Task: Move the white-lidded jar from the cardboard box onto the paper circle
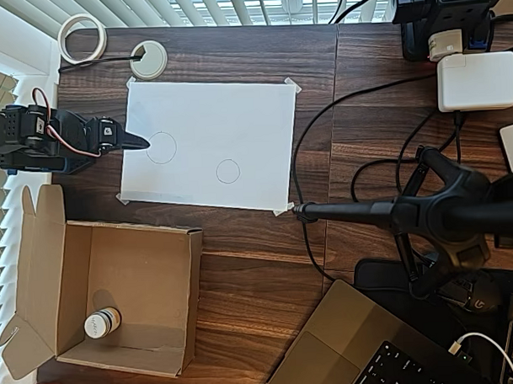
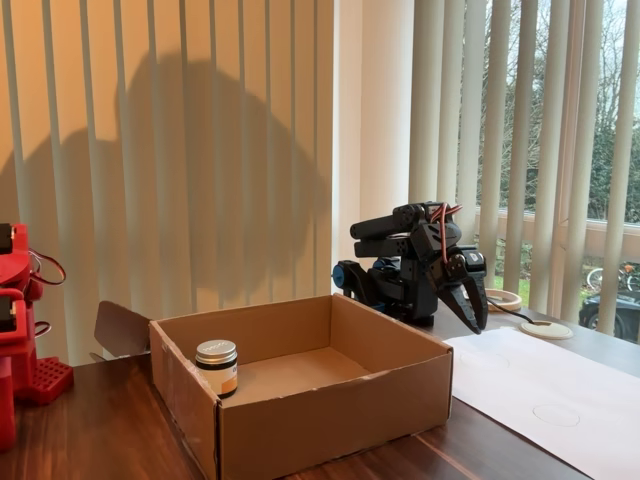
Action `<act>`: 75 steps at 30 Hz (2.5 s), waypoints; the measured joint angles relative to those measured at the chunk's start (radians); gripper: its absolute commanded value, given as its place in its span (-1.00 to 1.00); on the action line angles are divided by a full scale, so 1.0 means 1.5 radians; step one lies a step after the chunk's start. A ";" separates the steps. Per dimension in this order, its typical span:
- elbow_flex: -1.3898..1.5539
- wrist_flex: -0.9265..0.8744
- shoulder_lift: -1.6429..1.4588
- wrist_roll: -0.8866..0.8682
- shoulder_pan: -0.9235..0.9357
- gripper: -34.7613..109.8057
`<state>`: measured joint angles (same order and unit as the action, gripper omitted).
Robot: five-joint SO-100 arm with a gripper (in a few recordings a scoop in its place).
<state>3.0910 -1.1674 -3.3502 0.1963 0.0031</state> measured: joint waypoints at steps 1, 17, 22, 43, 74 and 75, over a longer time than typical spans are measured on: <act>0.000 0.000 0.000 0.000 0.000 -0.52; 0.000 0.000 0.000 0.000 0.000 -0.52; 0.000 0.000 0.000 0.000 0.000 -0.52; 0.000 0.000 0.000 0.000 0.000 -0.52; 0.000 0.000 0.000 0.000 0.000 -0.52; 0.000 0.000 0.000 0.000 0.000 -0.47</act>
<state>3.0910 -1.1674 -3.3502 0.1963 0.0031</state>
